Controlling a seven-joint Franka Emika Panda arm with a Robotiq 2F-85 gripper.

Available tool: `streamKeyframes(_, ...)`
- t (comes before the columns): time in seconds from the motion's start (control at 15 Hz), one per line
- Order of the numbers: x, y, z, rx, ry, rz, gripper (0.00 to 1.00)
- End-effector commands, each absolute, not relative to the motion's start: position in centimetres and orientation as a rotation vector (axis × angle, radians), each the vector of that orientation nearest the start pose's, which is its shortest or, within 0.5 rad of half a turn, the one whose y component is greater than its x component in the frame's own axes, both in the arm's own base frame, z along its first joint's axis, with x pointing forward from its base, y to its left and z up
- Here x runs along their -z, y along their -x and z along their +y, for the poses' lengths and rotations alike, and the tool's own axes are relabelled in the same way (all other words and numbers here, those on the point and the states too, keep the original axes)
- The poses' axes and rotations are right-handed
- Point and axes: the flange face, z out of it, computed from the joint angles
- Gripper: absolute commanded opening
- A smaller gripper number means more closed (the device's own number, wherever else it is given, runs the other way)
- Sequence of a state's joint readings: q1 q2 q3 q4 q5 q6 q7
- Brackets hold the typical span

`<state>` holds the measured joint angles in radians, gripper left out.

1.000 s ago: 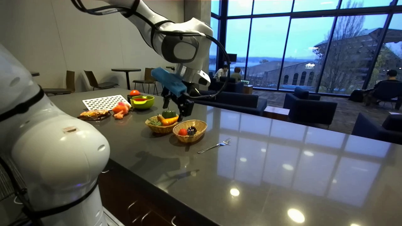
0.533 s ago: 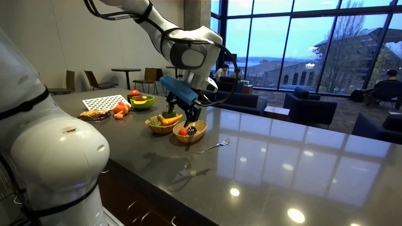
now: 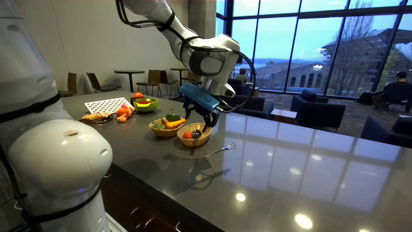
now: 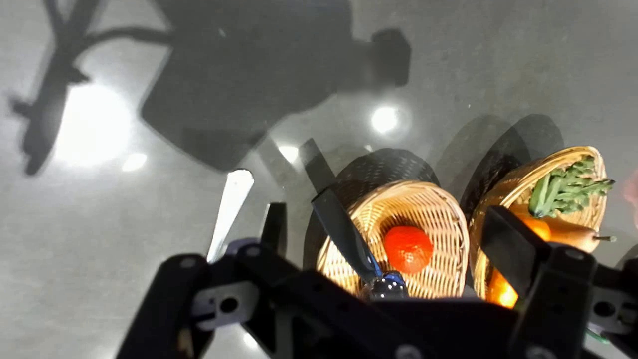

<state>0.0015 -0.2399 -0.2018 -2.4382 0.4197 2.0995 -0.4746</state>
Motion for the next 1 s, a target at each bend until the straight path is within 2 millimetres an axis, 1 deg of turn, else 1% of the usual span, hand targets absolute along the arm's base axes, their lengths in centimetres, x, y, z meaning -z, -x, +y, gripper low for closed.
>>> streamKeyframes(0.0,-38.2,-46.9,-7.4,0.046,2.718,-0.117,1.00)
streamKeyframes(0.13,-38.0,-47.9,-7.1,0.038,2.720,-0.124,1.00)
streamKeyframes(0.27,-38.0,-48.4,-6.5,0.011,2.730,-0.141,1.00)
streamKeyframes(0.33,-37.7,-47.6,-6.8,0.017,2.738,-0.122,1.00)
streamKeyframes(0.53,-37.6,-48.2,-6.2,0.009,2.740,-0.139,1.00)
streamKeyframes(0.8,-37.6,-48.2,-6.2,0.009,2.740,-0.139,1.00)
streamKeyframes(0.93,-37.9,-47.9,-5.6,-0.013,2.737,-0.146,1.00)
